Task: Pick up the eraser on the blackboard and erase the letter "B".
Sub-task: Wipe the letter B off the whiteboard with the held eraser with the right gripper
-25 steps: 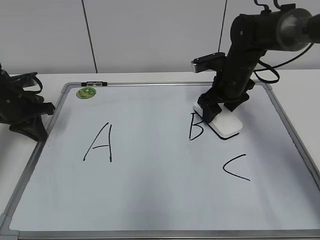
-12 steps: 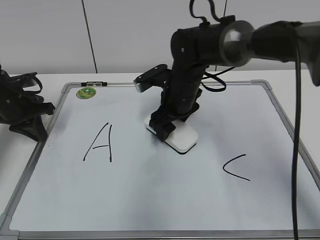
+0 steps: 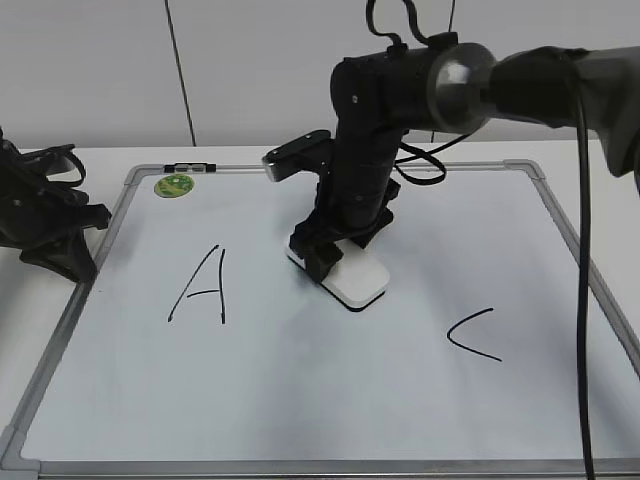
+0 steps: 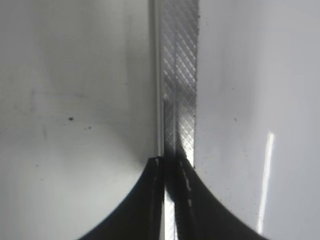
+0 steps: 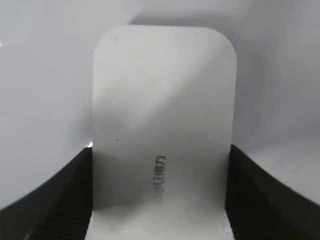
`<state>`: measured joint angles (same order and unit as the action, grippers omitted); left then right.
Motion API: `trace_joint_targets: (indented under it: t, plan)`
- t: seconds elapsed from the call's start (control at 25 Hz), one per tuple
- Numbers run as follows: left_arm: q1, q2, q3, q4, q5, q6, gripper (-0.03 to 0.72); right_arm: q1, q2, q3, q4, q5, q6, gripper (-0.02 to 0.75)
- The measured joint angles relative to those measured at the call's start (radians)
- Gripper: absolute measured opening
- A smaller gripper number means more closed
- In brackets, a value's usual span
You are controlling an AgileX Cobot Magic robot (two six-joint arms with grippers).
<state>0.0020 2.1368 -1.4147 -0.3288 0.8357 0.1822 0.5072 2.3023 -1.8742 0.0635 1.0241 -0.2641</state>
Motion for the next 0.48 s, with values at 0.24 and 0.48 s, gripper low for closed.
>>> trace_joint_targets:
  t: [0.24, 0.48]
  plan:
    - [0.0, 0.0, 0.0, -0.009, 0.0, 0.0, 0.029, -0.126, 0.001, -0.009, -0.063, 0.009, 0.085, 0.524]
    - [0.0, 0.0, 0.0, -0.009, 0.0, 0.0, 0.032, -0.209, 0.001, -0.014, -0.214, 0.033, 0.182, 0.524]
